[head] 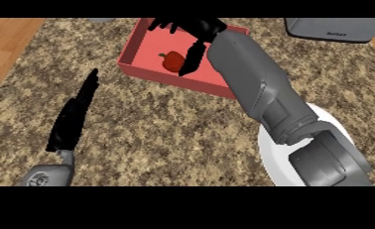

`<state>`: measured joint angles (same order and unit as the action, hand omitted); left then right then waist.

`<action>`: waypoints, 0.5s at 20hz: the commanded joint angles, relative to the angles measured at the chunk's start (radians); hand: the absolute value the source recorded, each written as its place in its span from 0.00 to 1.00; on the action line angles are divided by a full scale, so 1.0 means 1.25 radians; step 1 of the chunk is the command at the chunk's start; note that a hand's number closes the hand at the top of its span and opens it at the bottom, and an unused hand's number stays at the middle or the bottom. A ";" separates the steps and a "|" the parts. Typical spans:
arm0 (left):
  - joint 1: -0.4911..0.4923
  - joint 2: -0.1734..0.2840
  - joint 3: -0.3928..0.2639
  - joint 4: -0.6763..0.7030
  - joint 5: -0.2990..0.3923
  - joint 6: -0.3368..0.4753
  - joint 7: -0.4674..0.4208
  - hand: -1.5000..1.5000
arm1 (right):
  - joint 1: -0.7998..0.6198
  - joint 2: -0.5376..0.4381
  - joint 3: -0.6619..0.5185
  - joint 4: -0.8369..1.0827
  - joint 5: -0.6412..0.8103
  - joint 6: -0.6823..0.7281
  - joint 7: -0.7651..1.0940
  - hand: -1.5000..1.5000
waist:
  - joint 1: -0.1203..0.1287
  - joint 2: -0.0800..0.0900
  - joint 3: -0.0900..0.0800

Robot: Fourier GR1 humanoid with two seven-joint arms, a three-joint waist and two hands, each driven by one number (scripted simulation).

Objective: Pick the bell pepper from the plate and place it in the cardboard box

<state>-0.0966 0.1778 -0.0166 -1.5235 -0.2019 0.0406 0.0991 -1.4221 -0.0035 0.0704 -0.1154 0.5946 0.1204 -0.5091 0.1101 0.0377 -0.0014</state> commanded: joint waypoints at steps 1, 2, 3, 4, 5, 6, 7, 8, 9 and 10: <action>-0.010 -0.038 -0.032 0.004 -0.022 0.024 -0.005 0.50 | 0.021 0.003 -0.044 0.005 -0.054 -0.005 -0.012 0.00 | 0.010 0.003 0.000; 0.001 -0.007 -0.012 0.000 -0.013 0.004 0.007 0.50 | 0.006 0.003 -0.075 -0.003 -0.086 -0.003 -0.005 0.00 | 0.011 0.000 0.001; -0.011 -0.019 -0.015 0.015 -0.020 0.018 -0.006 0.50 | 0.001 0.003 -0.105 -0.008 -0.115 -0.022 0.004 0.00 | 0.014 0.005 0.000; 0.009 0.024 0.008 -0.024 0.004 -0.018 0.001 0.50 | 0.035 0.003 -0.133 -0.008 -0.136 -0.041 -0.022 0.00 | 0.002 0.000 0.002; 0.019 0.002 0.003 0.002 -0.005 0.003 -0.020 0.50 | 0.018 0.003 -0.158 -0.011 -0.160 -0.032 -0.009 0.00 | -0.005 0.000 0.001; 0.007 0.005 0.013 0.012 0.013 -0.010 -0.011 0.50 | -0.004 0.003 -0.179 -0.008 -0.182 -0.035 0.021 0.00 | 0.003 0.003 0.000; 0.001 0.016 0.024 0.012 0.015 -0.013 -0.016 0.50 | -0.009 0.000 -0.206 -0.014 -0.207 -0.015 0.018 0.00 | -0.010 0.000 0.001; -0.003 -0.013 -0.007 0.023 -0.015 0.014 -0.021 0.50 | 0.011 0.003 -0.216 -0.006 -0.218 -0.036 0.006 0.00 | 0.001 0.008 0.001; -0.003 0.011 0.021 0.024 0.003 0.000 -0.025 0.50 | -0.003 -0.028 -0.233 -0.006 -0.234 0.011 0.016 0.00 | -0.012 0.003 0.001; 0.018 0.000 0.002 0.001 -0.005 0.002 -0.020 0.50 | -0.012 -0.029 -0.260 -0.009 -0.259 0.005 0.027 0.00 | 0.002 0.004 0.001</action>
<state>-0.0909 0.1798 -0.0096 -1.5117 -0.2041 0.0416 0.0797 -1.4211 -0.0161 -0.1631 -0.1244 0.3589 0.1059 -0.4953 0.1084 0.0417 -0.0004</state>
